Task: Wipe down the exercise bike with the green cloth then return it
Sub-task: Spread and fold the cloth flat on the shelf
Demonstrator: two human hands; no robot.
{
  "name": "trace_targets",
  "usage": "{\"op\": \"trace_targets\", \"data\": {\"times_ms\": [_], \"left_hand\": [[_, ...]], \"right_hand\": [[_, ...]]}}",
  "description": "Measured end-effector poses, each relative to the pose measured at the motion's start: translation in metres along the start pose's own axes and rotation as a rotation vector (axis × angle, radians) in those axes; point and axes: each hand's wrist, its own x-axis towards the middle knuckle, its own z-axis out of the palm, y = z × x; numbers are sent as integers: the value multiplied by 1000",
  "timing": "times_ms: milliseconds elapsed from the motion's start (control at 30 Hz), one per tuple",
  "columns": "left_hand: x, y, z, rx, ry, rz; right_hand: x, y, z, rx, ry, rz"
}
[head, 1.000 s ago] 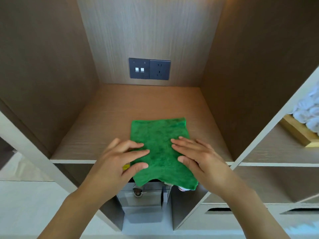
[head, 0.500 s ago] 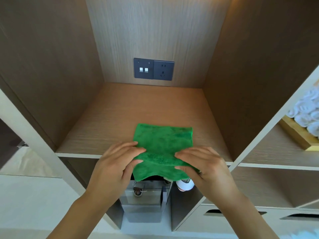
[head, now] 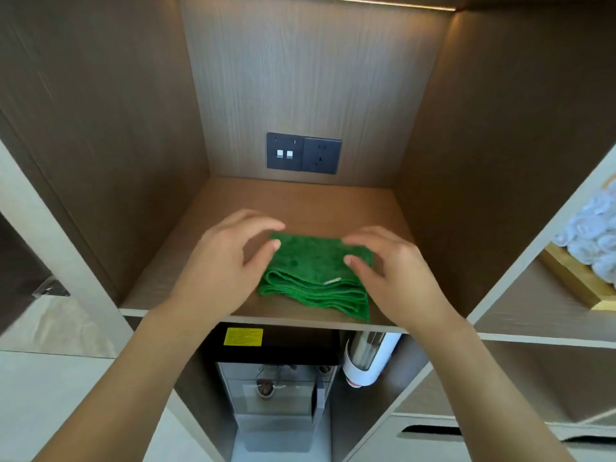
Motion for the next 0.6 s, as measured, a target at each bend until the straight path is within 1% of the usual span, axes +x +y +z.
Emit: {"op": "trace_targets", "data": {"times_ms": [67, 100, 133, 200, 333, 467, 600], "left_hand": [[-18, 2, 12, 7, -271, 23], [-25, 0, 18, 22, -363, 25], [-29, -2, 23, 21, -393, 24], [-33, -9, 26, -26, -343, 9], [-28, -21, 27, -140, -291, -37], [-9, -28, 36, -169, -311, -58], [27, -31, 57, -111, -390, 9]], "right_hand": [[-17, -6, 12, 75, -174, -2], [-24, -7, 18, 41, -241, 2], [-29, -6, 23, -6, -268, -3], [-34, -5, 29, -62, -249, 3], [-32, 1, 30, -47, -170, 9], [-22, 8, 32, -91, -163, 28], [-1, 22, 29, -185, -128, 139]]}}
